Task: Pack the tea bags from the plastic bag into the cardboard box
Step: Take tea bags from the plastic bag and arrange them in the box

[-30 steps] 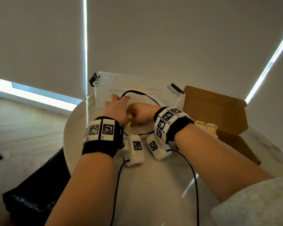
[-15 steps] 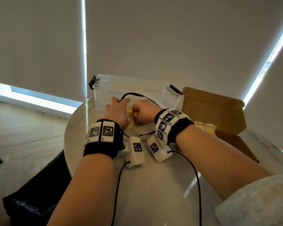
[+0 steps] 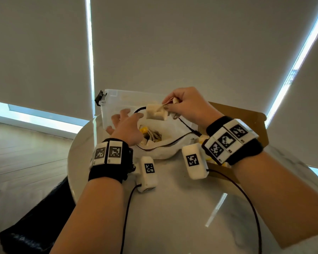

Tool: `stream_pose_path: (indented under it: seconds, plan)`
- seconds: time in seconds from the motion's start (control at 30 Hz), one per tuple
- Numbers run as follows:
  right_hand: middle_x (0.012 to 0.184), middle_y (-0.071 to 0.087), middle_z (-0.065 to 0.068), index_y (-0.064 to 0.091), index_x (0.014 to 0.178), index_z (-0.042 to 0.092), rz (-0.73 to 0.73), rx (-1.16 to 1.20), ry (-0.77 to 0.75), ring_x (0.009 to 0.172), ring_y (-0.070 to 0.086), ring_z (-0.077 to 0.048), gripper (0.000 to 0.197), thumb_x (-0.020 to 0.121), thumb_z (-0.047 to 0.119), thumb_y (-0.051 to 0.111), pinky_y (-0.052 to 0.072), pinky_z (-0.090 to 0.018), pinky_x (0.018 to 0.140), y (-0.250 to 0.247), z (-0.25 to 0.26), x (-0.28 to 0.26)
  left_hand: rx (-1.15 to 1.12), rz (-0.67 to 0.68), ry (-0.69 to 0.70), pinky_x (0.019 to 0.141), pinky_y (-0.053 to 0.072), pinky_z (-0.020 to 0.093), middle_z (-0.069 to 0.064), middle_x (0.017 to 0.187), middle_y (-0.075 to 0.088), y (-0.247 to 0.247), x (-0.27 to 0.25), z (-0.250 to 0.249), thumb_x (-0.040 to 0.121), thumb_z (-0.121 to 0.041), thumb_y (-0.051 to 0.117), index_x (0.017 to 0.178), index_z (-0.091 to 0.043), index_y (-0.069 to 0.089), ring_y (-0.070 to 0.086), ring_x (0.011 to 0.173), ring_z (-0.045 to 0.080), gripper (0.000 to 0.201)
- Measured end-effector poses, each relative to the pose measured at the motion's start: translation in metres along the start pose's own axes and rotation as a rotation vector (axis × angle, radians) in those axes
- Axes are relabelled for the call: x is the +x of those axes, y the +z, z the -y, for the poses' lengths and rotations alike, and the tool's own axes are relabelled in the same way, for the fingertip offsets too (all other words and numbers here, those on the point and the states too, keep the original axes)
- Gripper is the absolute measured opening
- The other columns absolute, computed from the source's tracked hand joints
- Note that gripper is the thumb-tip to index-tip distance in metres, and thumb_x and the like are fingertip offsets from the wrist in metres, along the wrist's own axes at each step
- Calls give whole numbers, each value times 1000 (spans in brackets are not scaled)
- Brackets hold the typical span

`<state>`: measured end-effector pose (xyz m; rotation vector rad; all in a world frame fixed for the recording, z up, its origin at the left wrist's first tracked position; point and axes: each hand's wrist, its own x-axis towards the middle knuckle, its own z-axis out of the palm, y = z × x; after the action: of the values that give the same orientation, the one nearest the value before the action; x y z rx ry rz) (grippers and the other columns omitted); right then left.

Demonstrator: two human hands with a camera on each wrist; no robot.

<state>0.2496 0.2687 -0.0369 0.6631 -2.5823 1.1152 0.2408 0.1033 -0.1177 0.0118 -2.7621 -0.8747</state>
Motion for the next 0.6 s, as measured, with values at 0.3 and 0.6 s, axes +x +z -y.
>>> stream_pose_path:
  seconds: [0.3,0.6]
  plan:
    - [72,67,4,68,87,12,-161,423,134,59,61,-1,14,85,0,62,51,-14,51,-46,-20,-62,-1250,116,419,96,44,32,4,112,65,-8,-18,-64,88,-29,37,108,-16,61,59,108,17,34]
    - [102,67,-11,59,111,12,-424,645,246,89,68,-21,31,84,-1,62,59,-32,73,-51,-75,-94,-889,623,339,64,53,19,2,100,63,42,-18,-132,93,-23,57,121,-20,52,63,83,9,29]
